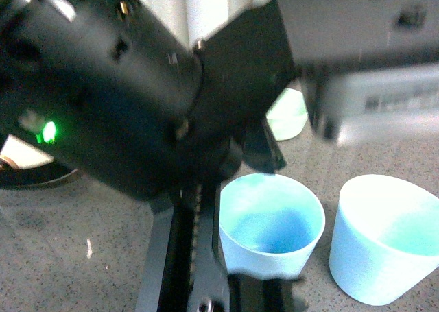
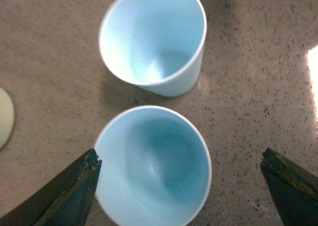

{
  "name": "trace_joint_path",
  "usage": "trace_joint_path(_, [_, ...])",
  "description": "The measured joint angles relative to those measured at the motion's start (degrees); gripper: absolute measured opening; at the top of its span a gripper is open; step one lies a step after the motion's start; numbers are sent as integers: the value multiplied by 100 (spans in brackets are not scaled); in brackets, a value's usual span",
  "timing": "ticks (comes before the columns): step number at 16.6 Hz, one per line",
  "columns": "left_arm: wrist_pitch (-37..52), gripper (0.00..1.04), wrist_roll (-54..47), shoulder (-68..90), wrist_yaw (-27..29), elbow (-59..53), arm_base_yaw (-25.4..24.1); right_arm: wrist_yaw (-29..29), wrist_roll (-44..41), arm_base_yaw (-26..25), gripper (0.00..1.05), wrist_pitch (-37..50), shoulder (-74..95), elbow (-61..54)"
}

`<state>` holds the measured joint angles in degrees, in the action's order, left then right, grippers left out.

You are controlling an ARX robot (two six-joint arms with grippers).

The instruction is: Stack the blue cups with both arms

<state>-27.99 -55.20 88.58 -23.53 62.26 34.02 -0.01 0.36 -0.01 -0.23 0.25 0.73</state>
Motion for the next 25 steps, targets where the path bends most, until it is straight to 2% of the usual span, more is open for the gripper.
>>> trace_joint_path(4, [101,98,553,-214,-597,345,-398,0,0,0,98,0,0,0])
trace_joint_path(7, [1209,98,1469,-577,-1113,374,-942,0,0,0,98,0,0,0])
trace_joint_path(10, [2940,98,3414,-1143,-791,208,-1869,0,0,0,98,0,0,0])
trace_joint_path(12, [3650,98,4520,-1757,-378,-461,-2415,0,0,0,98,0,0,0])
trace_joint_path(14, [4553,75,5209,-2752,2041,-1652,-2452,0,0,0,98,-2,0,0])
trace_joint_path(15, [4806,65,5329,-3130,2769,-2186,-2579,2,0,0,98,0,0,0])
trace_joint_path(16, [5047,52,5394,-3392,3047,-2712,-2723,0,0,0,98,2,0,0])
trace_joint_path(17, [5141,44,5423,-3493,3056,-3008,-2774,0,0,0,98,2,0,0])
trace_joint_path(18, [5403,15,5480,-3877,2850,-3963,-2865,0,0,0,98,0,0,0])
trace_joint_path(19, [5554,1,5484,-4168,2800,-4253,-2940,0,0,0,98,0,0,0])
trace_joint_path(20, [5615,2,5497,-4356,2688,-4448,-3058,0,0,0,98,2,0,0])
trace_joint_path(21, [5628,1,5497,-4529,2409,-4708,-3375,0,0,0,98,2,0,0])
trace_joint_path(25, [5582,1,5501,-5178,2352,-5318,-3386,0,0,0,98,0,0,0])
